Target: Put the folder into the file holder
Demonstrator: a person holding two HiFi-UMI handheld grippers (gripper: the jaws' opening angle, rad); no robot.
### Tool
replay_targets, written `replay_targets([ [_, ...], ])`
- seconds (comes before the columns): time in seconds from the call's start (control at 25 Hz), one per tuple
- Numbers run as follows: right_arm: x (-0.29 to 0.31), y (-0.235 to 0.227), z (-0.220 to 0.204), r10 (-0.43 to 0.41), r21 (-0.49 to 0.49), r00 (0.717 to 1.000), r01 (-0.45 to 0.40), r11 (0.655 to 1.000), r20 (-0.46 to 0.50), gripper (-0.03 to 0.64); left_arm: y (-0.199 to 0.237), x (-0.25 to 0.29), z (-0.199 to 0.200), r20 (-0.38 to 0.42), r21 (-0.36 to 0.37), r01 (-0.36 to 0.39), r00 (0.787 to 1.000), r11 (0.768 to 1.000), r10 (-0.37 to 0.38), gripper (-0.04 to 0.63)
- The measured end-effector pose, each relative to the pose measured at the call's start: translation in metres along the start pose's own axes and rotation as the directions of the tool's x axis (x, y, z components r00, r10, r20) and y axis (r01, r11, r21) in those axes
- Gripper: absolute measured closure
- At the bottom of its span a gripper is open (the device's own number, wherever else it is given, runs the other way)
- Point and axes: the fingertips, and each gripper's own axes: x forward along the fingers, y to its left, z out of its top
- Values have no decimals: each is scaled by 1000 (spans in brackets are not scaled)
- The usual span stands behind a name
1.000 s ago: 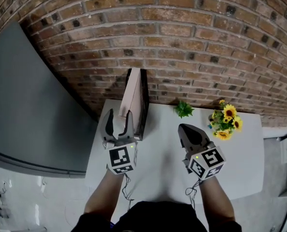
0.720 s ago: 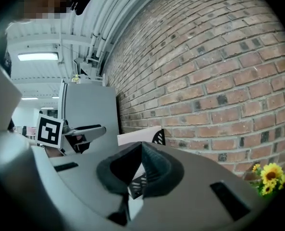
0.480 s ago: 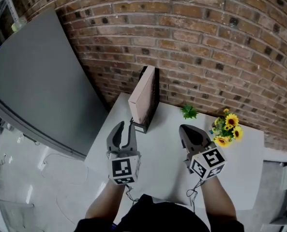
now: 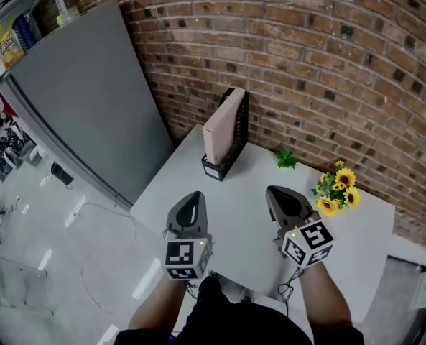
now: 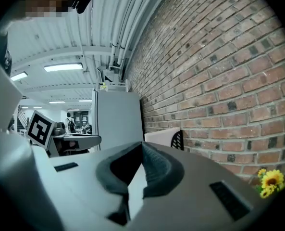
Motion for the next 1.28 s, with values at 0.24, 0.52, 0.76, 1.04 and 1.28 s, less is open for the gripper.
replay_targets([
  [0.24,-16,17,-23,54,30,998,-53,998,-26,614,-26,-37,-22,-52,-31,30,998,999,-31,589],
  [0.52,-15,40,-33,83,40,995,-81,996,-47,614,-30,-62,-31,-69,-54,63,995,997,-66,589],
  [0.76,-11,63,-34,49,43,998,-47,998,-50,614,-19,-76,-31,-73,-61,115,990,991,-120,589],
  [1.04,-16,88,-32,-43,39,998,45,998,-51,614,-2,-91,-28,-53,-67,208,976,976,-212,589],
  [1.28,-28,106,-34,-125,38,991,127,991,-46,614,4,-103,-30,-38,-70,287,956,955,-290,589],
])
